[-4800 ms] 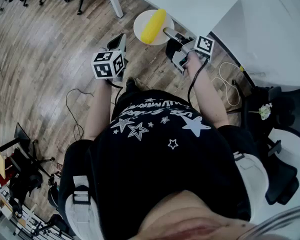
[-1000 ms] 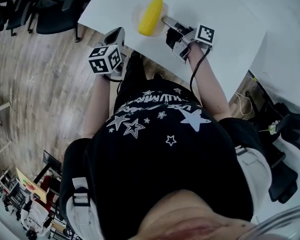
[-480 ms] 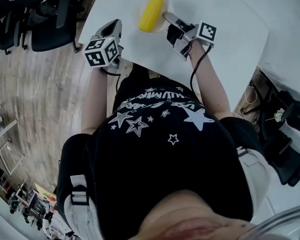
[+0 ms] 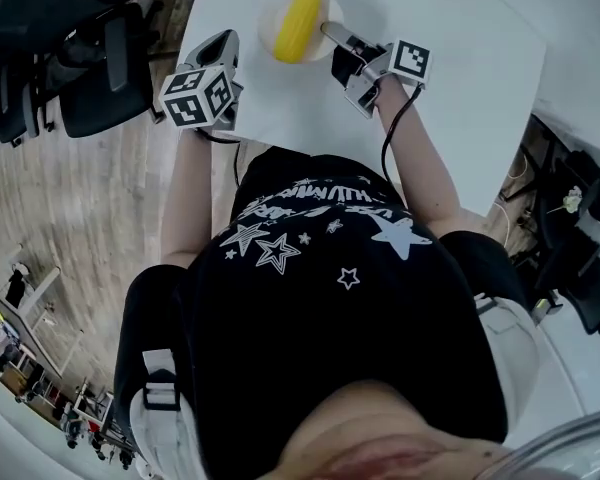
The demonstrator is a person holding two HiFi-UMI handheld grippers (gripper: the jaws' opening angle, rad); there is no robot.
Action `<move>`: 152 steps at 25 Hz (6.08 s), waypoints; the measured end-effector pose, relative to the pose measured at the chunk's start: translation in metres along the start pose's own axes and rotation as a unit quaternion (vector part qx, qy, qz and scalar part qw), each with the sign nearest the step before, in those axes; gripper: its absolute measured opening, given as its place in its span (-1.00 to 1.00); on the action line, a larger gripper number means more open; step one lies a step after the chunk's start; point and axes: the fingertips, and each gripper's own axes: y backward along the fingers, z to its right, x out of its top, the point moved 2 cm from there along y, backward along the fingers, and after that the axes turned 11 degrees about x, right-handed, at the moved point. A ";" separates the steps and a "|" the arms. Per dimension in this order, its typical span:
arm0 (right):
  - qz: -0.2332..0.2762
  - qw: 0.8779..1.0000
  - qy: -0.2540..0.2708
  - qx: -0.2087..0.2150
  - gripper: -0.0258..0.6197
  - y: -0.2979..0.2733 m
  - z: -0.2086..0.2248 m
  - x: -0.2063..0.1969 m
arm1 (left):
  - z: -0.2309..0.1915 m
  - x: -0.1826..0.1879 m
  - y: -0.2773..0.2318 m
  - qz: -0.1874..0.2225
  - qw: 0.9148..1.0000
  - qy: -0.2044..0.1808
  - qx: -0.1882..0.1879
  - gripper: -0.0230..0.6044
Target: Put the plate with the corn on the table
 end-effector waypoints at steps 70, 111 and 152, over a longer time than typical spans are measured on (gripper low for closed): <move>-0.074 0.899 0.199 -0.384 -0.54 -0.068 0.077 0.048 | -0.020 0.013 -0.077 -0.033 0.996 -0.042 -0.076 -0.91; -0.075 0.912 0.239 -0.325 -0.43 0.073 -0.012 0.009 | 0.057 -0.016 0.053 0.035 0.999 -0.029 -0.020 -0.91; -0.284 0.877 0.347 -0.177 -0.90 0.218 -0.086 -0.132 | 0.203 -0.146 0.248 0.077 0.989 0.050 0.116 -0.91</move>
